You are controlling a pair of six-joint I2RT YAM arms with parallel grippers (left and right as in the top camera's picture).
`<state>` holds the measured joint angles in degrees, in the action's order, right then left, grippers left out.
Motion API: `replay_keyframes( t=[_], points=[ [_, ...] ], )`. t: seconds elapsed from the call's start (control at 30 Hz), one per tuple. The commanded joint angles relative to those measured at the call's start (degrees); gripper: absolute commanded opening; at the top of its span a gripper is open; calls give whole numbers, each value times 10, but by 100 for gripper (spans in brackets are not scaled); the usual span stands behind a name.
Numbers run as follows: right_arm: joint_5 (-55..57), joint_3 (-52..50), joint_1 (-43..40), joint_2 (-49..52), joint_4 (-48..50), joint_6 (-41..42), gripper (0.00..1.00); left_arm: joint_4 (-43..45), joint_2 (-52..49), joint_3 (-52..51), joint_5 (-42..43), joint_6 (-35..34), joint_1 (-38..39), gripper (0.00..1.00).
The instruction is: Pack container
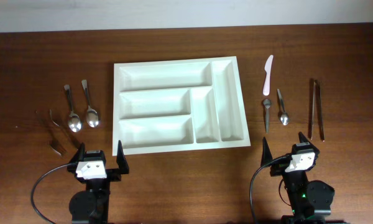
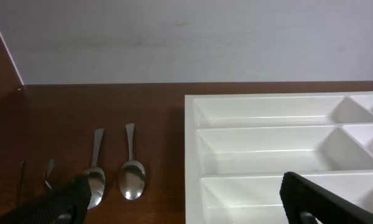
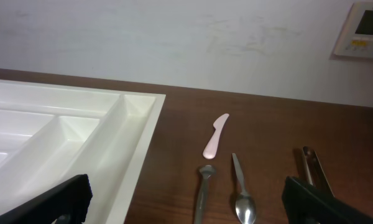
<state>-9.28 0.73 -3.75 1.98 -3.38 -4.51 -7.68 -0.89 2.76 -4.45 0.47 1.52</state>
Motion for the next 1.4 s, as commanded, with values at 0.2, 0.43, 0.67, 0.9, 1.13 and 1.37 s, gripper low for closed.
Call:
replay_keyframes(
  t=[0.2, 0.43, 0.67, 0.9, 1.13, 1.37],
  points=[
    [5, -4, 3, -5, -2, 5, 99, 2, 6, -7, 2, 11, -2, 99],
    [9, -4, 3, -5, -2, 4, 99, 2, 6, -7, 2, 11, -2, 99],
    [-30, 19, 3, -5, 4, 24, 99, 2, 6, -7, 2, 11, -2, 99],
    [14, 153, 3, 44, -23, 24, 99, 2, 6, -7, 2, 11, -2, 99],
    [24, 384, 3, 284, -92, 18, 99, 2, 6, -7, 2, 11, -2, 99],
    [51, 720, 2, 599, -358, 2, 99, 2, 6, -7, 2, 11, -2, 99]
  ],
)
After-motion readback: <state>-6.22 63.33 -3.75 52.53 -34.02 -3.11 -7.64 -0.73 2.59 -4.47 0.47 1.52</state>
